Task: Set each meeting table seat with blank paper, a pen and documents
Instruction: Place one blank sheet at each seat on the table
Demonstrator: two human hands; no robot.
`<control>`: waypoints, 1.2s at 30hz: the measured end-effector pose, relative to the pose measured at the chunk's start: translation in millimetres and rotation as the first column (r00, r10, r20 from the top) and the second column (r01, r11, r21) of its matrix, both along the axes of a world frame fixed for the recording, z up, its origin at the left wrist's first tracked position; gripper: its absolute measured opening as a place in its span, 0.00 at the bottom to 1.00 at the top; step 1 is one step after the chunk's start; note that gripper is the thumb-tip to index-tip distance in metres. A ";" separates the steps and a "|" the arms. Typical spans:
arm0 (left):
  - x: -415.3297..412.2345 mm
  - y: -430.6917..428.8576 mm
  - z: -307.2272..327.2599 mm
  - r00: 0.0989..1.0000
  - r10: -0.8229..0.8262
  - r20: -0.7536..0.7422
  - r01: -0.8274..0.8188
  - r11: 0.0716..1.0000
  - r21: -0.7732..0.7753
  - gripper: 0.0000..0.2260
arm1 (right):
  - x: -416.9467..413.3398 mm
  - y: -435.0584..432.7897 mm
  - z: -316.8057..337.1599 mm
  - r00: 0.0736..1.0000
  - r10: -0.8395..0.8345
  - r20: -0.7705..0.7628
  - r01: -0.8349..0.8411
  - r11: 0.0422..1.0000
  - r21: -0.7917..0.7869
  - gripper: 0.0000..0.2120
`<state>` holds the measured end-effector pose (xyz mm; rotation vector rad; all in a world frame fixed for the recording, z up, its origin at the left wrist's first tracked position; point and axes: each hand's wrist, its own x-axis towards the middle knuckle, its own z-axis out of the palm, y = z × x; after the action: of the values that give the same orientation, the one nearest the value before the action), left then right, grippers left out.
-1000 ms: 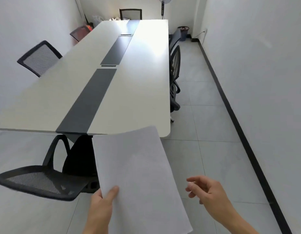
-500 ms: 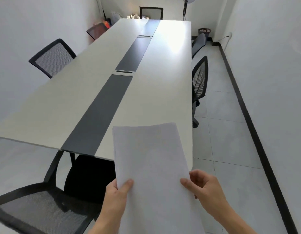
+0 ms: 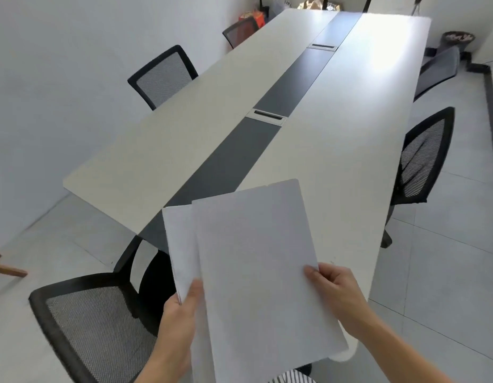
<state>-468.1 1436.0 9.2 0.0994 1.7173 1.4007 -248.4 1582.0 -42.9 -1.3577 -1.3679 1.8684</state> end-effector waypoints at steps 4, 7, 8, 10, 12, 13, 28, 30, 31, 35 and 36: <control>-31.5 2.1 -7.7 0.993 0.116 -0.012 -0.117 0.993 -0.031 0.11 | -21.7 53.9 -25.3 0.985 -0.128 0.119 0.115 0.987 0.115 0.18; -58.5 -0.6 -7.2 0.987 0.146 -0.069 -0.148 0.988 -0.029 0.09 | -39.5 81.3 -64.1 0.943 -0.174 0.284 0.133 0.978 0.160 0.19; -67.4 -2.9 -6.5 0.984 0.153 -0.090 -0.156 0.987 -0.026 0.09 | -46.1 85.6 -75.6 0.918 -0.184 0.351 0.133 0.977 0.166 0.17; -83.7 -9.1 -5.5 0.978 0.165 -0.124 -0.170 0.985 -0.034 0.08 | -57.1 87.9 -97.7 0.858 -0.194 0.476 0.135 0.978 0.156 0.15; -97.6 -15.5 -5.3 0.972 0.180 -0.150 -0.190 0.980 -0.055 0.07 | -64.5 84.7 -115.1 0.798 -0.186 0.573 0.150 0.983 0.111 0.13; -104.4 -18.1 -6.1 0.968 0.194 -0.161 -0.207 0.976 -0.070 0.07 | -67.2 82.2 -121.5 0.772 -0.176 0.611 0.154 0.984 0.089 0.11; -148.0 25.7 -19.5 0.991 -0.131 -0.030 0.129 0.989 -0.069 0.08 | -60.5 47.3 -105.0 0.606 -0.164 0.779 0.181 0.981 0.066 0.24; -141.2 42.2 -19.7 0.977 -0.214 -0.019 0.212 0.974 -0.076 0.10 | -54.0 35.9 -88.0 0.666 -0.260 0.699 0.244 0.962 0.125 0.19; -134.1 51.2 -17.8 0.967 -0.253 -0.020 0.251 0.966 -0.065 0.10 | -50.2 30.2 -78.0 0.716 -0.305 0.628 0.278 0.950 0.144 0.15; -91.1 81.2 -9.9 0.913 -0.406 -0.027 0.406 0.914 0.000 0.09 | -33.4 1.5 -29.9 0.839 -0.450 0.305 0.444 0.891 0.095 0.08; -77.6 86.8 -8.7 0.895 -0.446 -0.024 0.447 0.895 0.006 0.09 | -26.7 -6.0 -19.6 0.841 -0.479 0.251 0.477 0.876 0.073 0.10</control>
<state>-545.7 1522.9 0.5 0.4886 1.5758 1.0662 -275.1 1576.0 -62.5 -1.7978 -1.0135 1.3838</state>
